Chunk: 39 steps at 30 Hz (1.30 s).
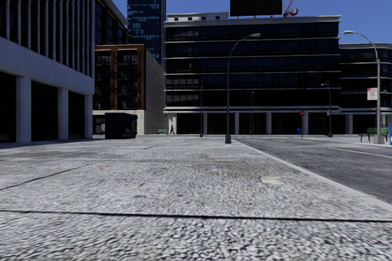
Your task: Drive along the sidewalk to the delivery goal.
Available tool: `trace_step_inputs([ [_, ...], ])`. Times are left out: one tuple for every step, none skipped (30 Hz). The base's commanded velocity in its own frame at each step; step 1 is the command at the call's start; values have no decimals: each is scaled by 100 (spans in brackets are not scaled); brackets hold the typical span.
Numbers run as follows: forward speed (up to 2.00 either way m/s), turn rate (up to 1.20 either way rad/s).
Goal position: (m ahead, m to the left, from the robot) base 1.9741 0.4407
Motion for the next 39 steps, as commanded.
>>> trace_step_inputs([
  [200, 0],
  [200, 0],
  [200, 0],
  [200, 0],
  [200, 0],
  [200, 0],
  [200, 0],
  [200, 0],
  [200, 0],
  [199, 0],
  [199, 0],
  [199, 0],
  [198, 0],
  [198, 0],
  [198, 0],
  [198, 4],
  [198, 7],
  [198, 7],
  [198, 8],
  [198, 8],
  [198, 6],
  [198, 1],
  [198, 0],
  [198, 0],
  [198, 0],
  [197, 0],
  [197, 0],
  [194, 0],
  [182, 0],
  [164, 0],
  [146, 0],
  [134, 0],
  [125, 0],
  [125, 0],
  [115, 0],
  [100, 0],
  [86, 0],
  [65, 0],
  [42, 0],
])
